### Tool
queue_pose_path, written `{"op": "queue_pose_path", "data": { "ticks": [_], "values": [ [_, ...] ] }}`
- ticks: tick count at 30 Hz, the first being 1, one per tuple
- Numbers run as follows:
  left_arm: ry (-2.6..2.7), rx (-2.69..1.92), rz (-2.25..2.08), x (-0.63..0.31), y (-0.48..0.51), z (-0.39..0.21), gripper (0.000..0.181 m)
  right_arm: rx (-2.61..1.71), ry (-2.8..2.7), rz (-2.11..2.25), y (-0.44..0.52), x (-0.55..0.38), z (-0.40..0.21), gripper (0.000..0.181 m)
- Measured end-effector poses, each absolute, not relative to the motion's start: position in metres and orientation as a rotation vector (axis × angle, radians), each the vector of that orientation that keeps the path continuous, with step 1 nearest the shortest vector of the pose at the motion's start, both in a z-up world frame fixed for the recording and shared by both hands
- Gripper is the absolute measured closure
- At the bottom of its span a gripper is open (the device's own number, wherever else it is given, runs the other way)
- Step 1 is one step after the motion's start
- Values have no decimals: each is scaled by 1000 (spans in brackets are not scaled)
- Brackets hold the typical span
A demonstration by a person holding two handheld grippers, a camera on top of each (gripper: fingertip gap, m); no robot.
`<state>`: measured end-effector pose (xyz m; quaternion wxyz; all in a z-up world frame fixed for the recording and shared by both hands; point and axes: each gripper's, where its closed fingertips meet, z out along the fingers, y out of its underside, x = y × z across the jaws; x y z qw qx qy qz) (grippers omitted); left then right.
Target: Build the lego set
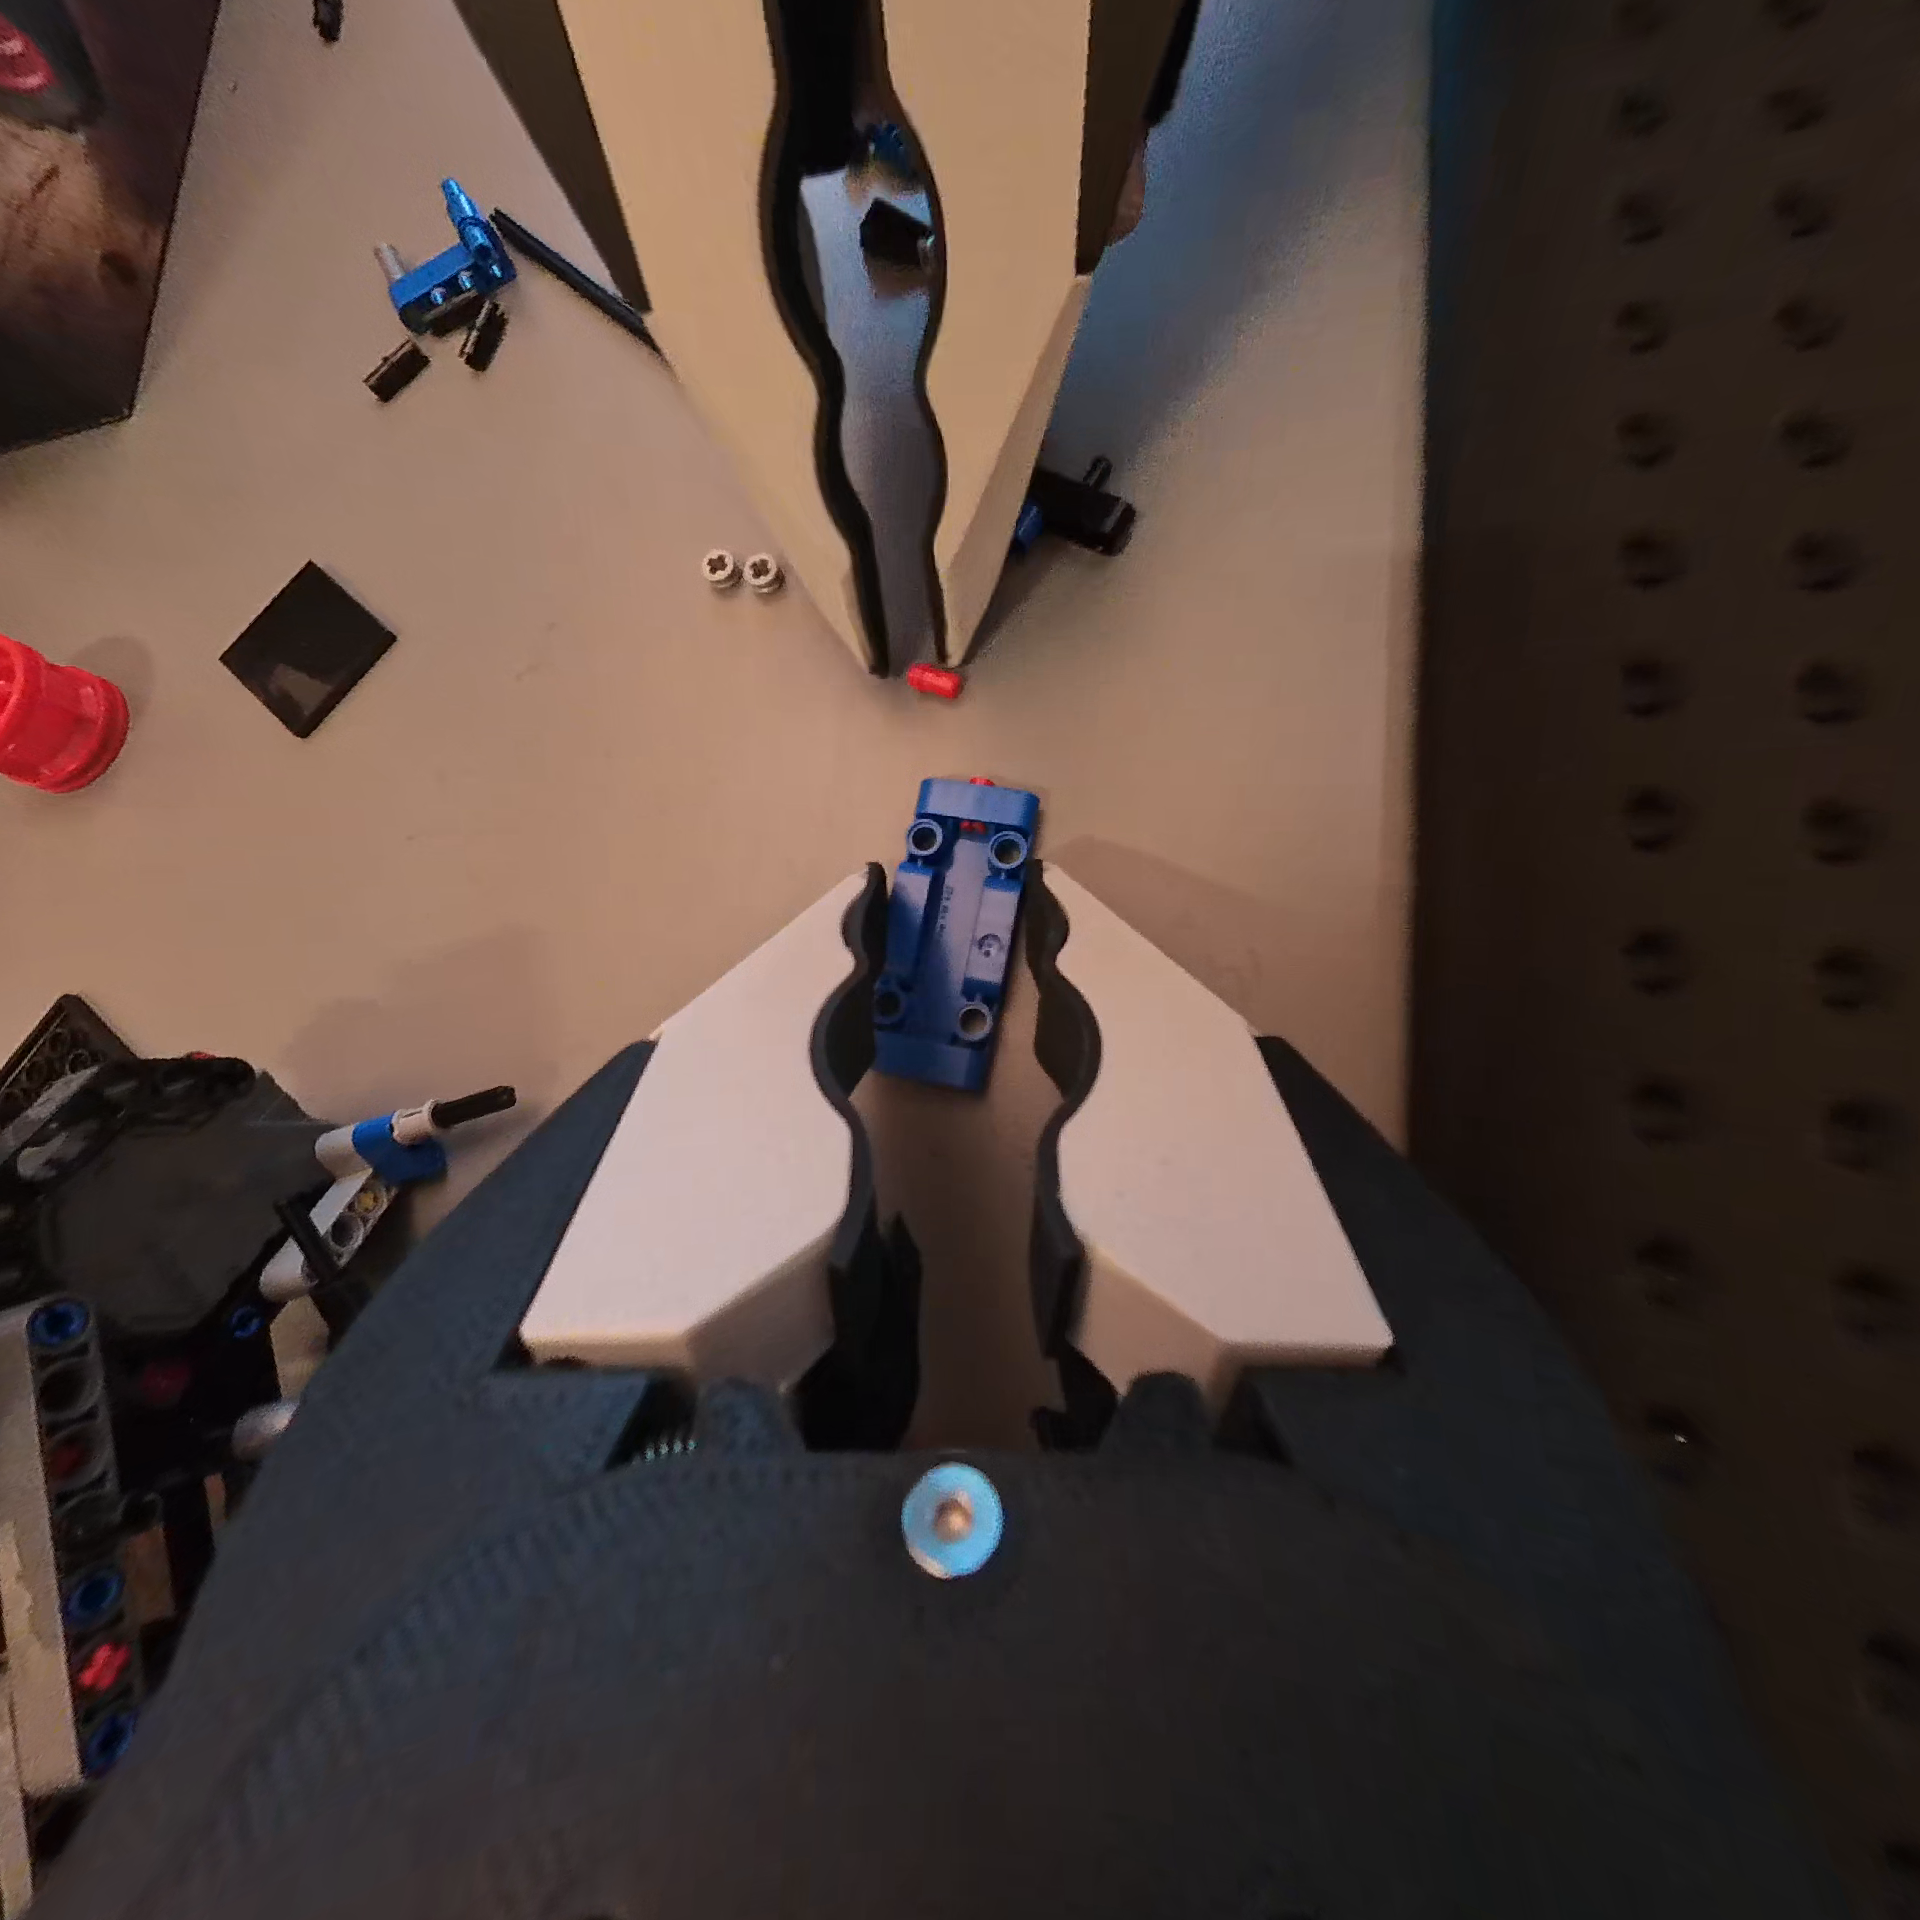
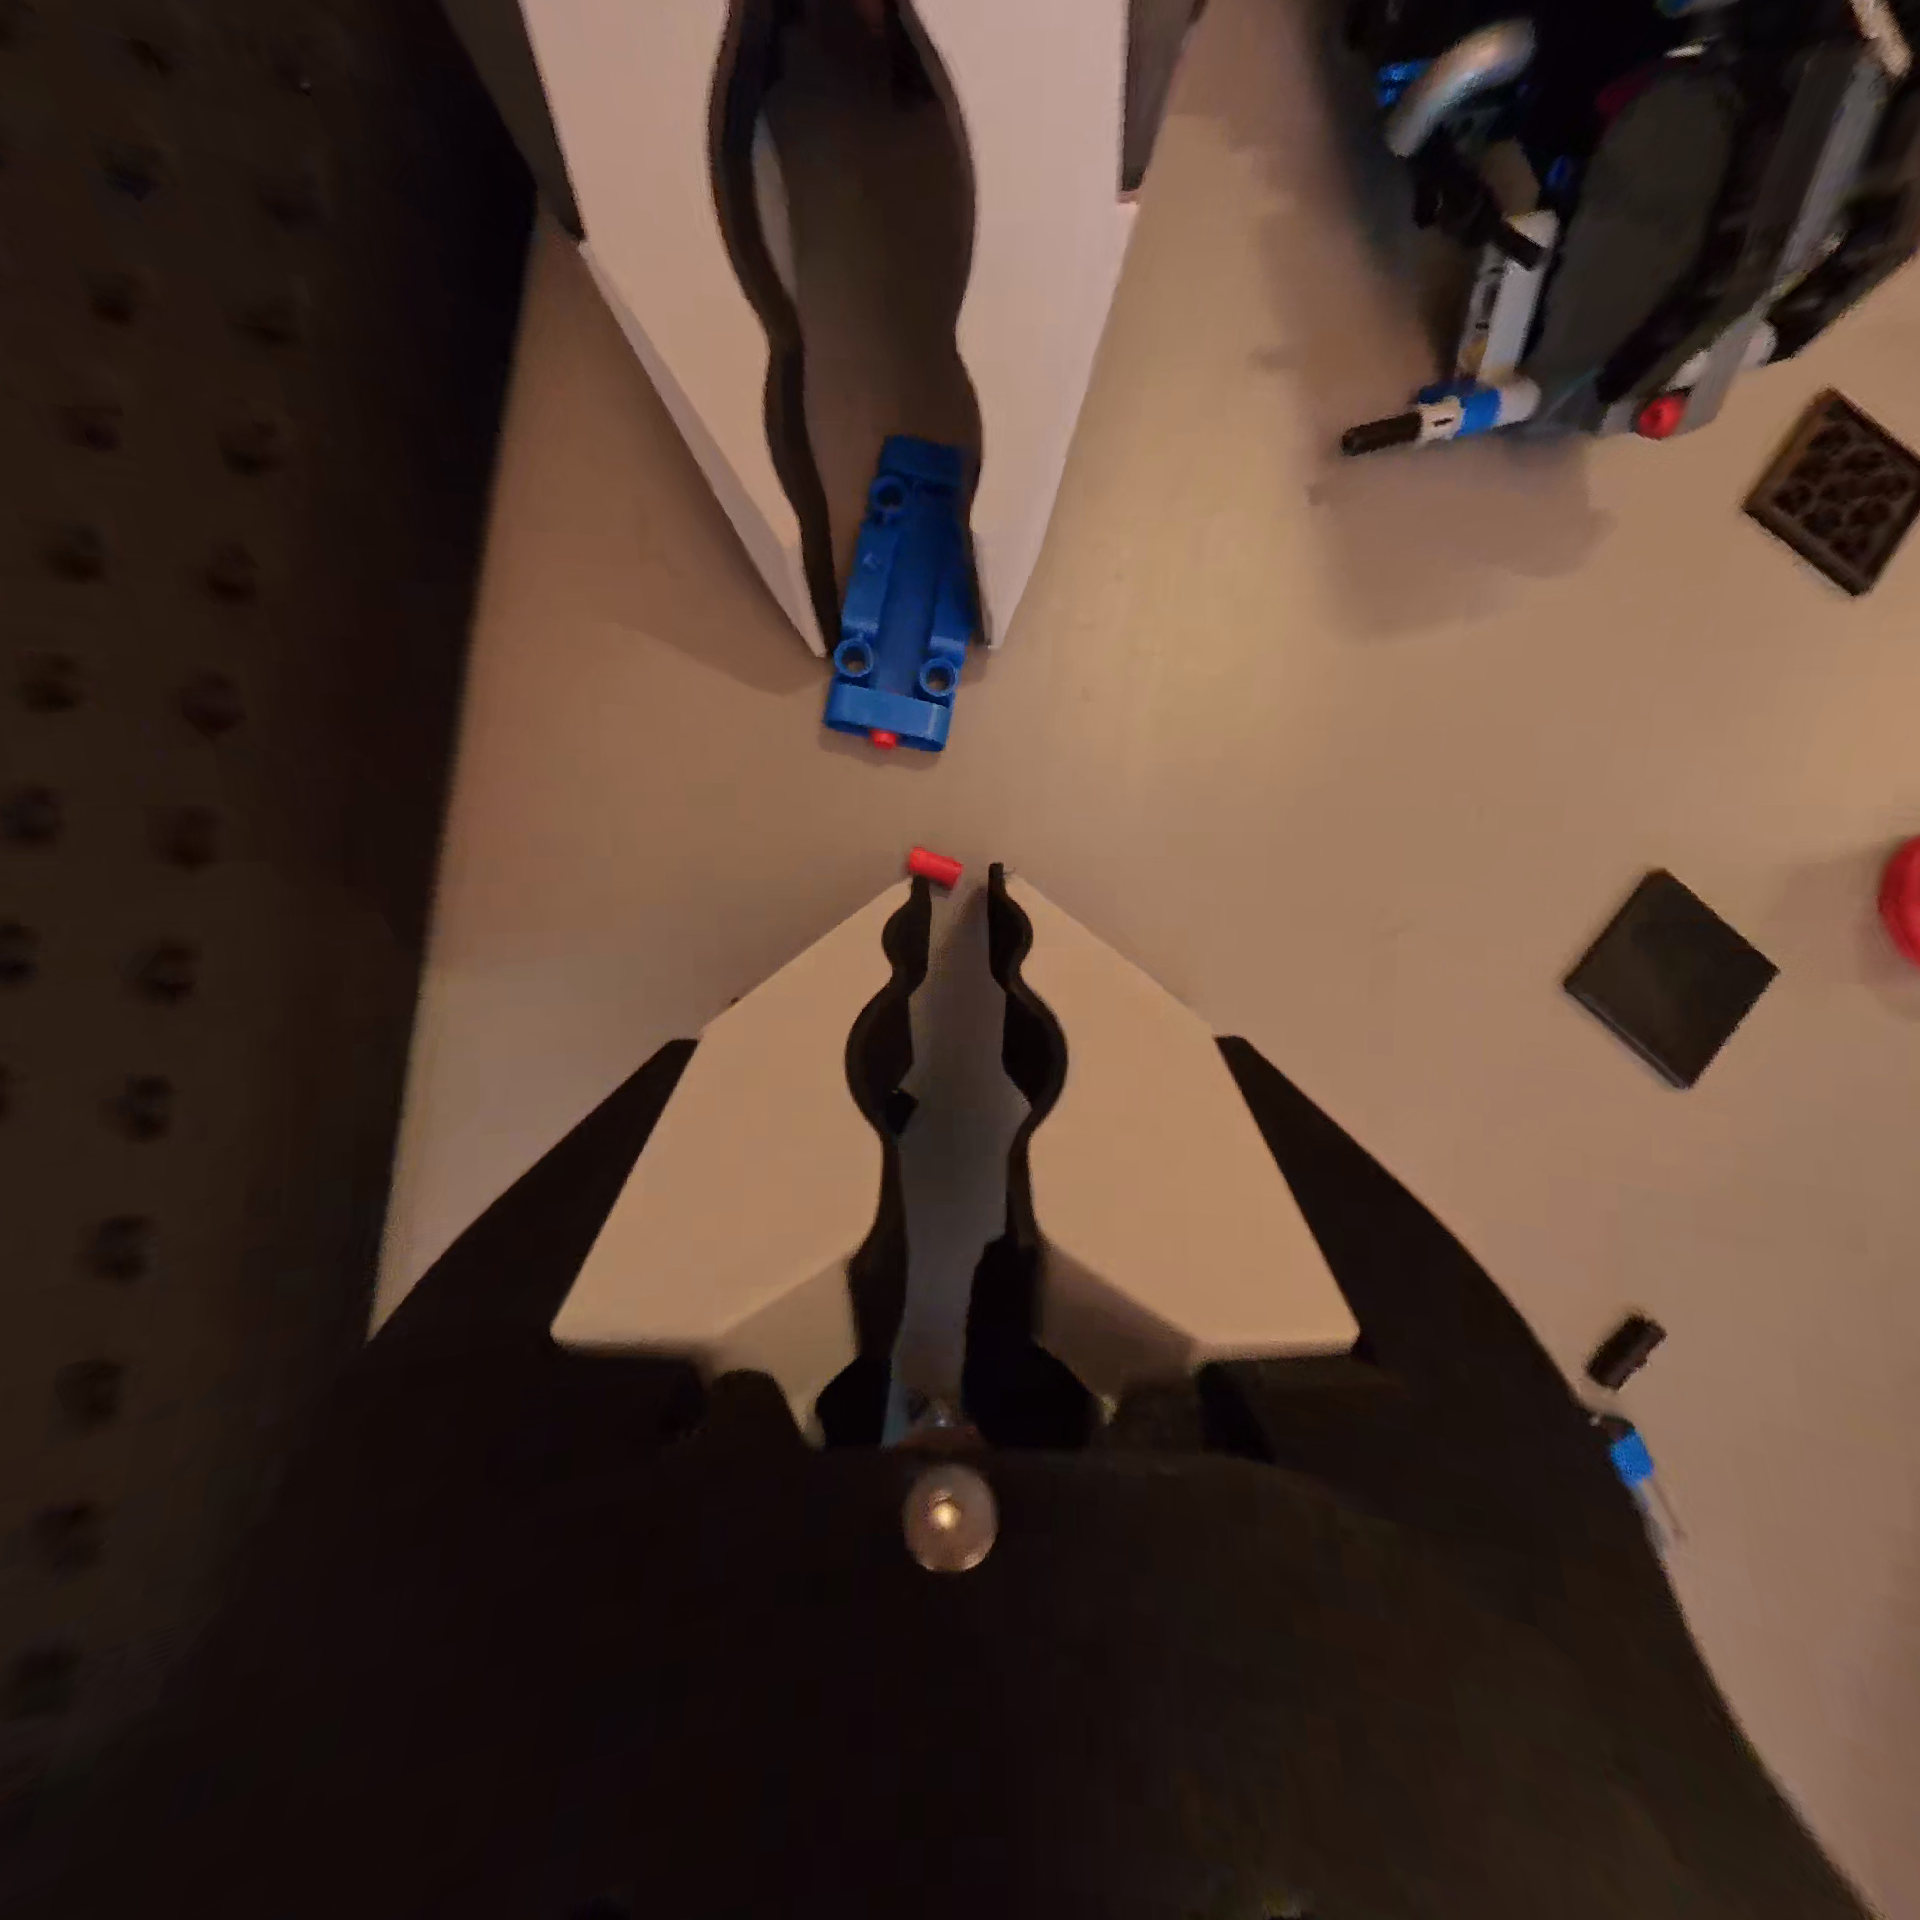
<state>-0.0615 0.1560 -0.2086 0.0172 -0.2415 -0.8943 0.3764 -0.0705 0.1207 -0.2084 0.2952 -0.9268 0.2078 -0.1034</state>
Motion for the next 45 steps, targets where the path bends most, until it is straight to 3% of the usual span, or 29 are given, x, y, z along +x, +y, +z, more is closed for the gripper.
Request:
{"op": "queue_pose_path", "data": {
  "ticks": [45],
  "values": [
    [-2792,-756,1209,-67,151,-209,159,-2258,895,-287,140,-67,-208,179]
  ]
}}
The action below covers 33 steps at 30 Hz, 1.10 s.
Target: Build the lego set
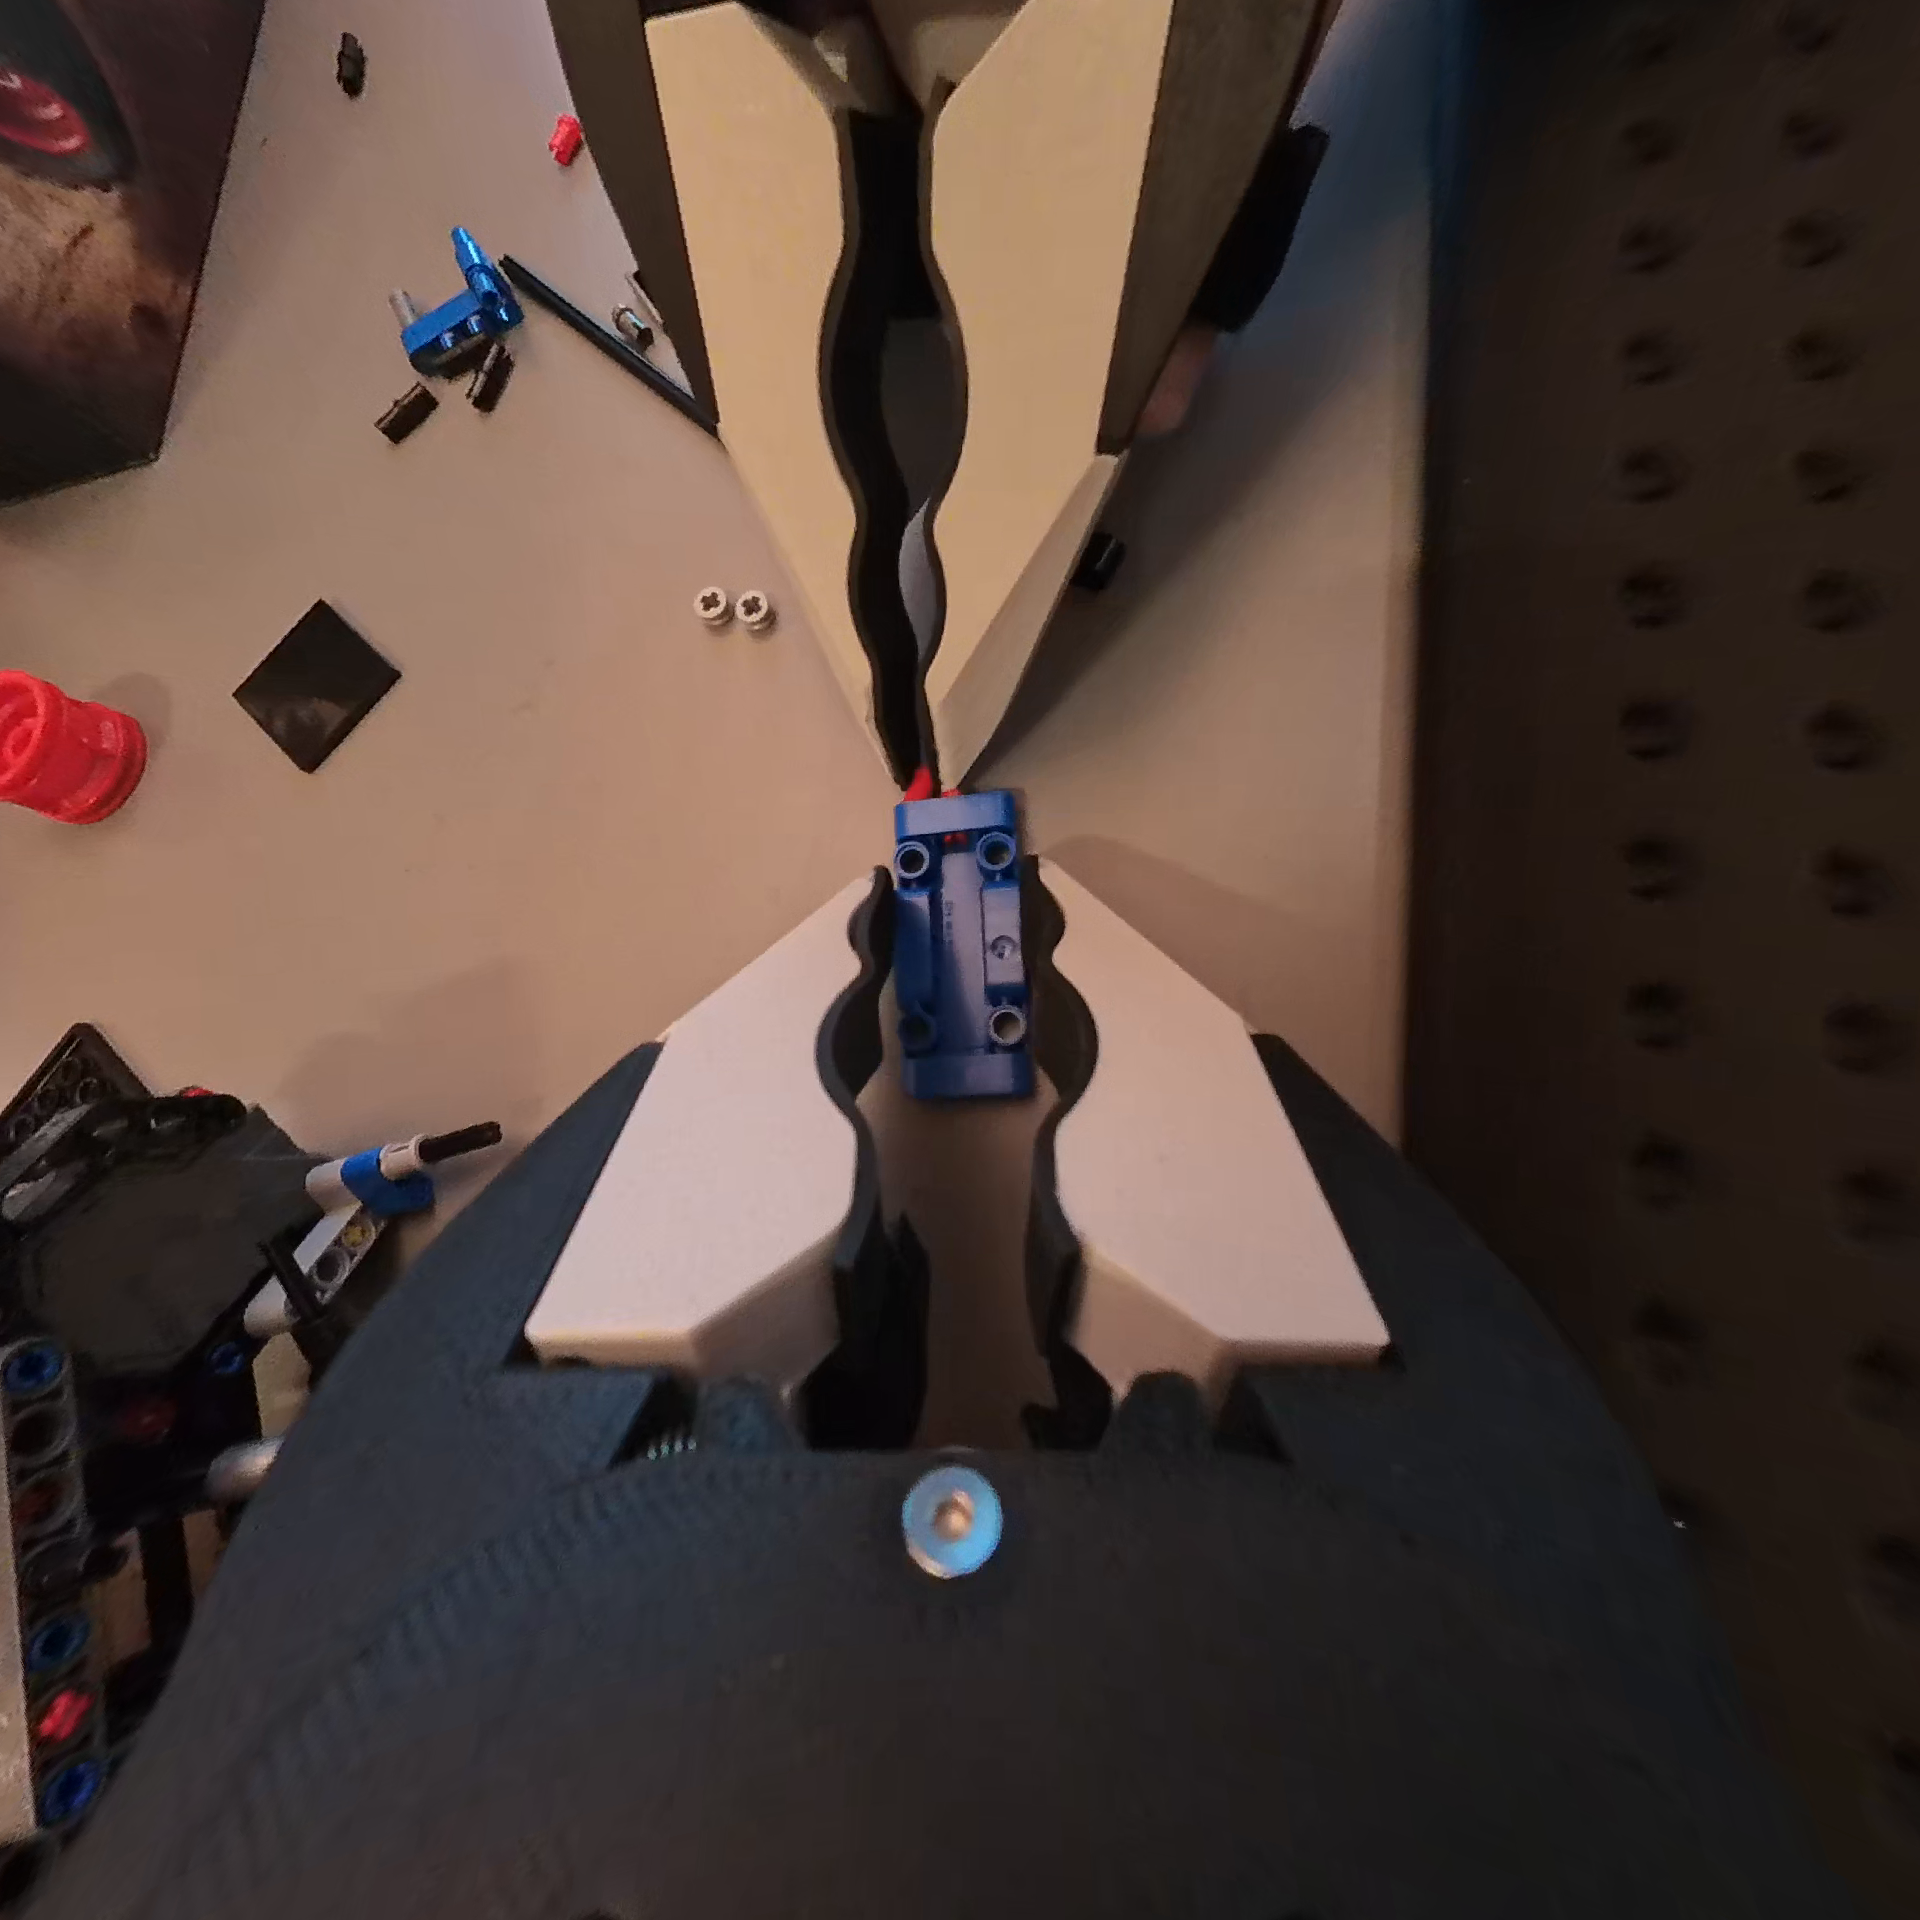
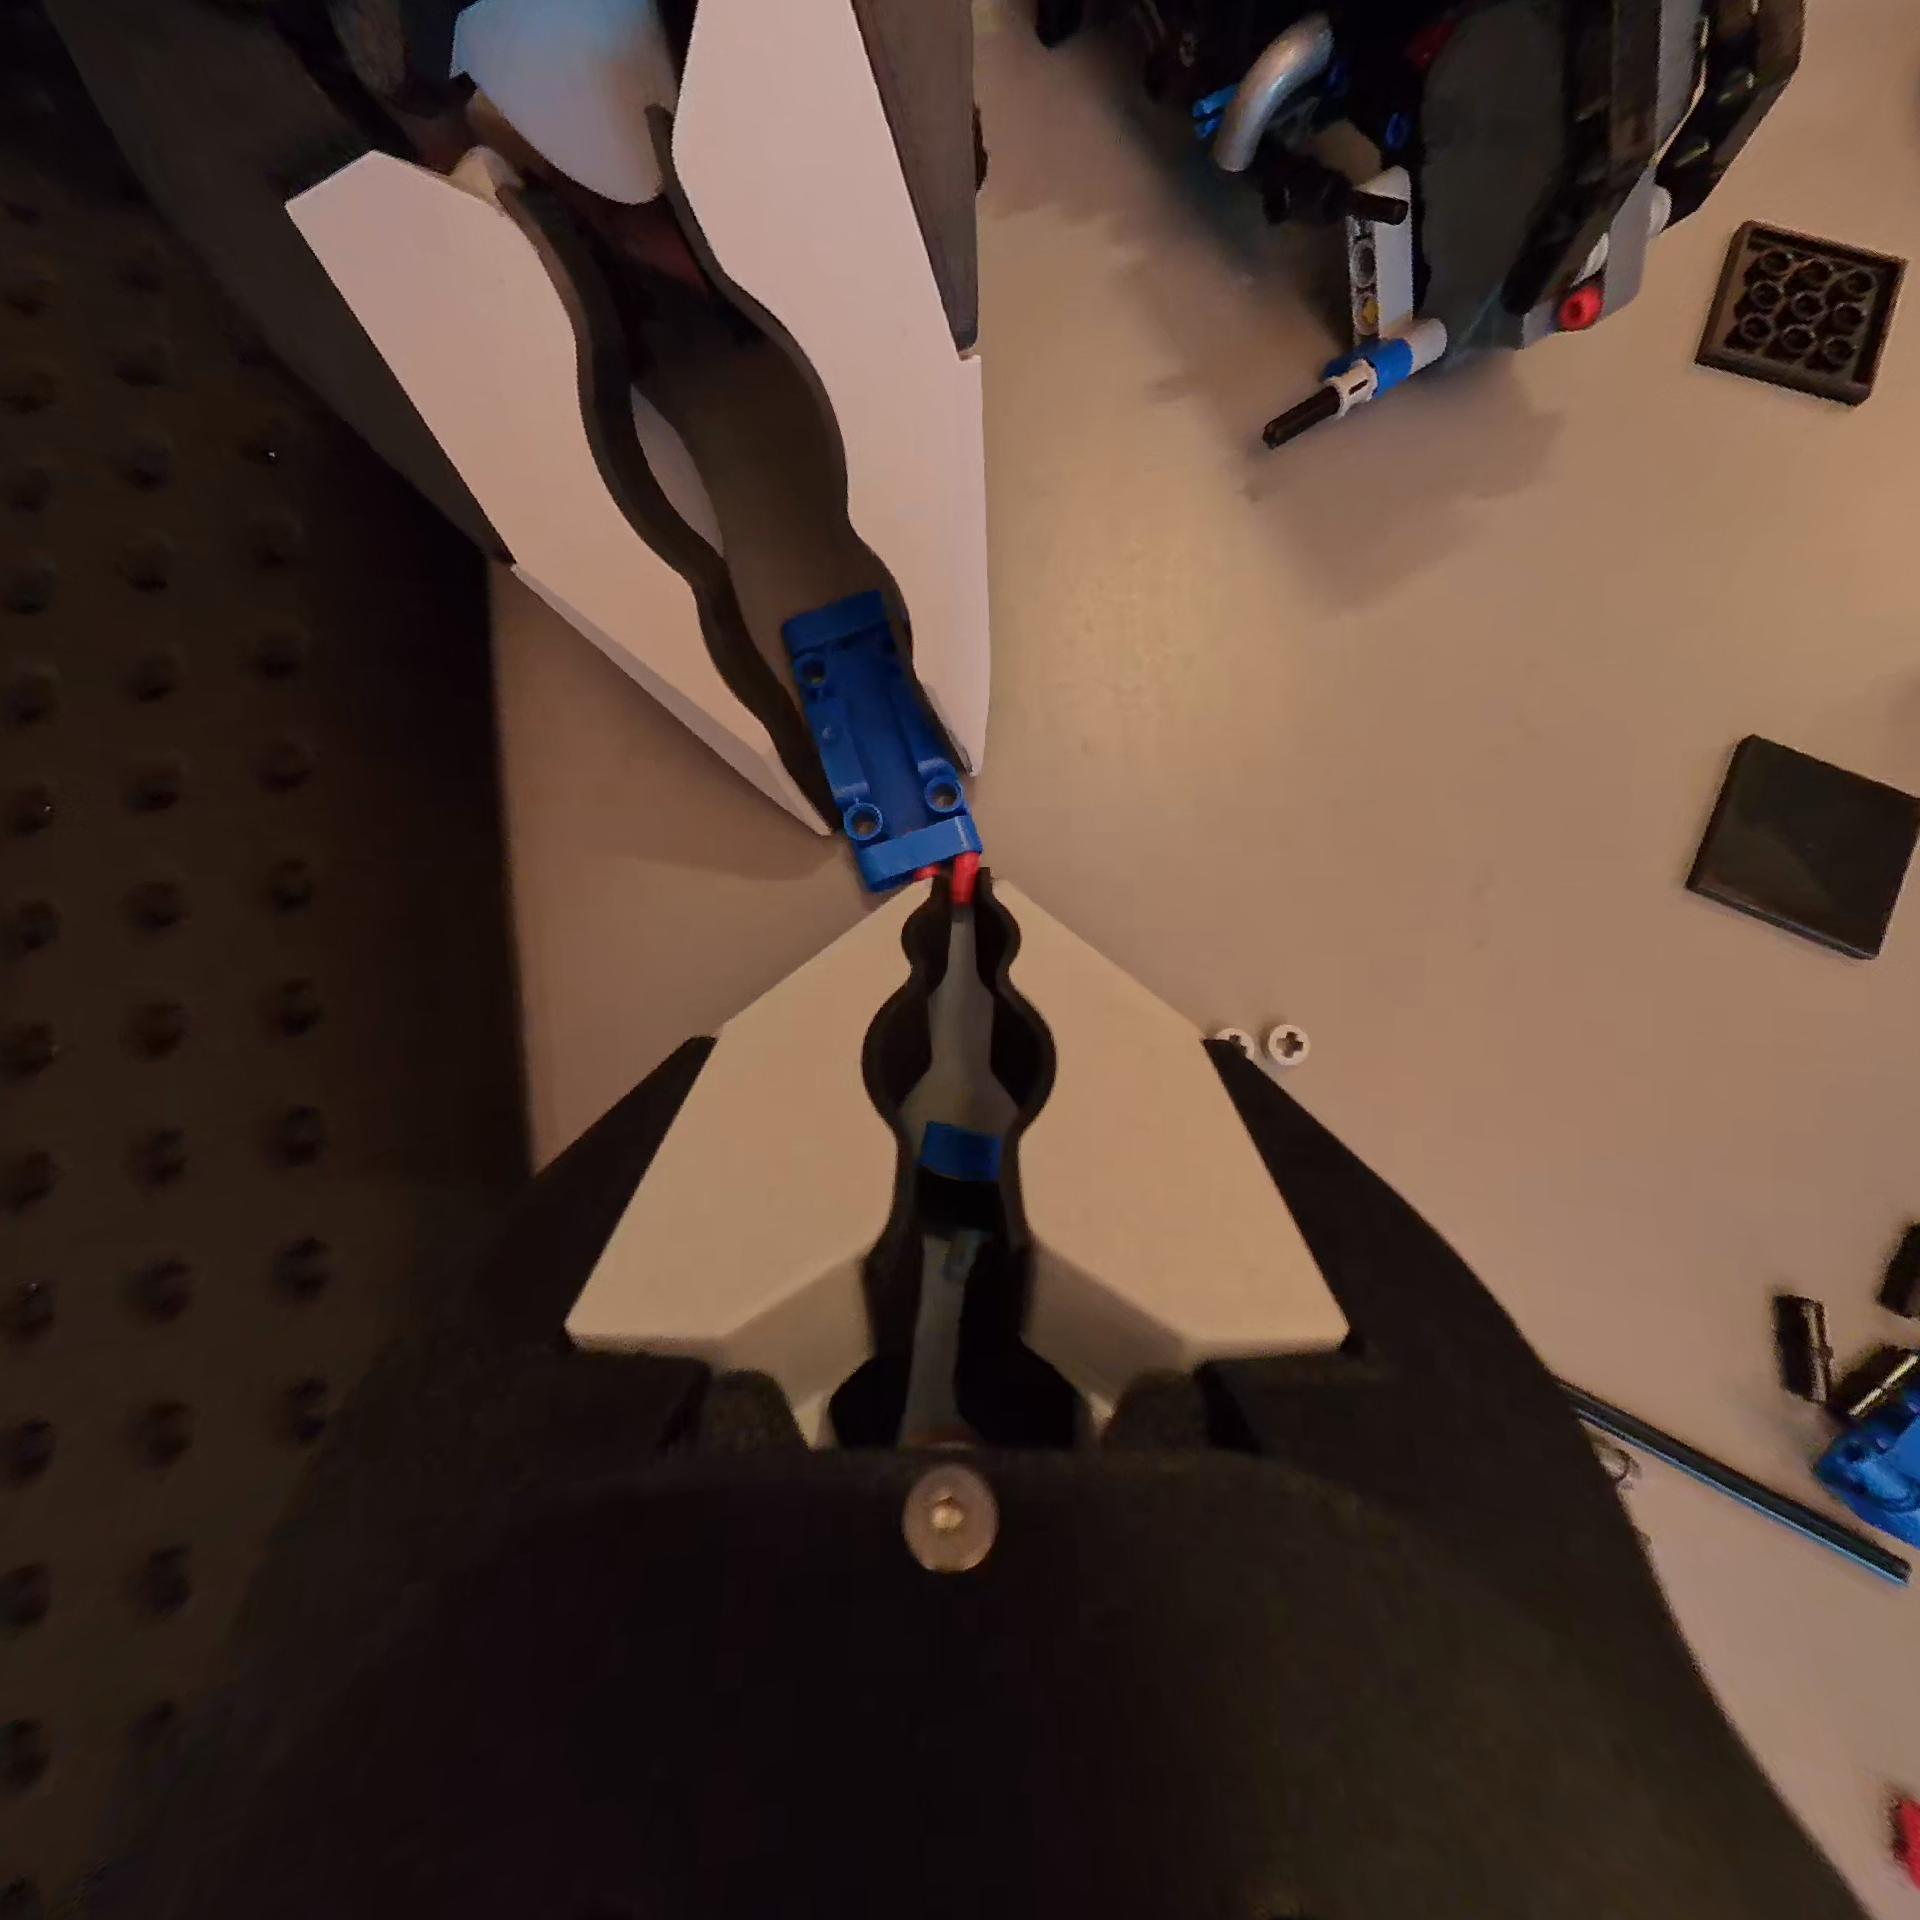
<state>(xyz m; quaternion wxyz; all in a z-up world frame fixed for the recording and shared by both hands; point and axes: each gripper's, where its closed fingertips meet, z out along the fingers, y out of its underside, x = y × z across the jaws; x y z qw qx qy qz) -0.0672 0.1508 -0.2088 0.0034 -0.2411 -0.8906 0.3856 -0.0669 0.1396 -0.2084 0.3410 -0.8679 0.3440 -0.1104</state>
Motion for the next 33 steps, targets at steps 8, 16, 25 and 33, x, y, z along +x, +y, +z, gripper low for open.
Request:
{"op": "queue_pose_path", "data": {
  "ticks": [8,16,25,33],
  "values": [
    [-2779,-803,1212,-68,151,-209,159,-2333,736,-340,140,-67,-209,179],
    [-2757,-864,1201,-71,150,-209,160,-2464,503,-401,140,-68,-209,180],
    [-2737,-883,1186,-73,149,-209,160,-2533,335,-364,141,-68,-208,181],
    [-2740,-864,1206,-74,148,-209,159,-2446,471,-285,135,-71,-208,179]
  ]
}}
